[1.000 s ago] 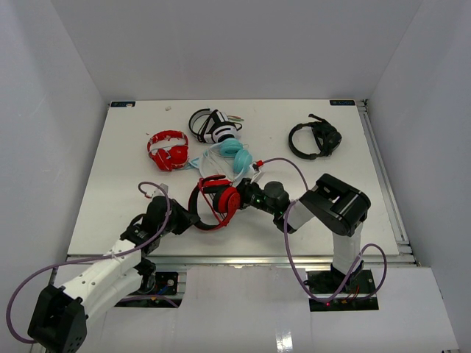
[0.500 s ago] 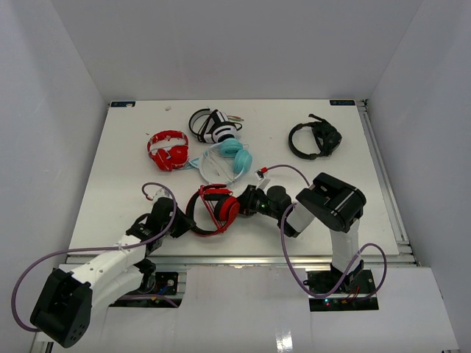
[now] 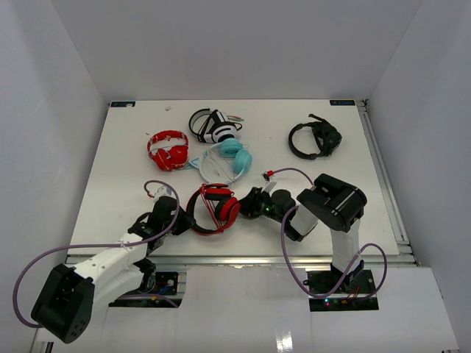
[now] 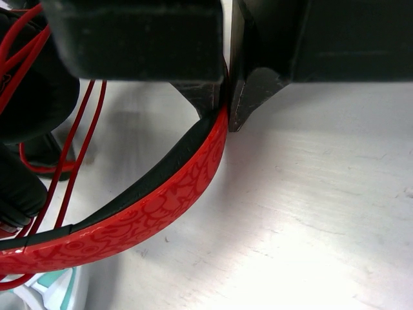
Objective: Wrap the headphones
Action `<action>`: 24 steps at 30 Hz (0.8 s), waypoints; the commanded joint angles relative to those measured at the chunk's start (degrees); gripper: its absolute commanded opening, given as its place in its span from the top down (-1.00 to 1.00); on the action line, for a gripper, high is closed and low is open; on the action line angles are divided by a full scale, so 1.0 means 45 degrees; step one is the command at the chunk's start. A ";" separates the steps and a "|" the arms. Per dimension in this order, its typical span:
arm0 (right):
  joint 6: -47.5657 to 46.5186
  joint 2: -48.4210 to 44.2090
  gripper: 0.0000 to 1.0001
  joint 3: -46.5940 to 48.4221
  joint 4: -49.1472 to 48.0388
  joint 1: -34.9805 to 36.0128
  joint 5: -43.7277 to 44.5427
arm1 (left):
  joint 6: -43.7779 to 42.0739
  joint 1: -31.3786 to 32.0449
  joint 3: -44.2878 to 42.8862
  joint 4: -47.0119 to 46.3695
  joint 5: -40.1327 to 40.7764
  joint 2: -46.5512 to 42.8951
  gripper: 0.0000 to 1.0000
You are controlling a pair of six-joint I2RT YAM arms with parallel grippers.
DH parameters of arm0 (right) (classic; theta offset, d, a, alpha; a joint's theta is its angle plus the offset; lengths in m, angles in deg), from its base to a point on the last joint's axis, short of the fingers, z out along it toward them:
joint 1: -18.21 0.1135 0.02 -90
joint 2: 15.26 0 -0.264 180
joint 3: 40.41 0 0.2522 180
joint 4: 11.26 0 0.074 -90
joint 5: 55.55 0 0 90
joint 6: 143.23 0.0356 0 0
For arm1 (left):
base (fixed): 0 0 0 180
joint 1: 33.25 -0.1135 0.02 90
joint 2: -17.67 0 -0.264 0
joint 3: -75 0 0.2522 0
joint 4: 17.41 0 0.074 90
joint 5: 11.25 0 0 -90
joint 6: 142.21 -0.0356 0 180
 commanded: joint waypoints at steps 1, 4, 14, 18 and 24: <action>-0.0469 0.0281 0.12 0.0404 -0.6778 -0.0254 0.0452 | -0.0823 0.0131 -0.0001 0.0325 -0.0284 0.0381 1.00; -0.0335 0.0306 0.10 0.0496 -0.6778 -0.0292 0.0295 | -0.0696 0.0144 -0.0171 0.0407 -0.0180 0.0306 1.00; -0.0395 0.0519 0.10 0.0517 -0.6778 -0.0395 0.0241 | -0.1275 0.0206 -0.0797 0.0462 -0.0299 0.0859 1.00; -0.0449 0.0216 0.10 0.0048 -0.6763 -0.0736 0.0803 | -0.1795 0.0421 -0.0900 0.0493 -0.0360 0.0963 1.00; -0.0063 -0.0639 0.01 -0.1321 -0.6759 -0.2082 0.2033 | -0.1813 0.0868 -0.1008 0.0791 0.0175 0.1301 1.00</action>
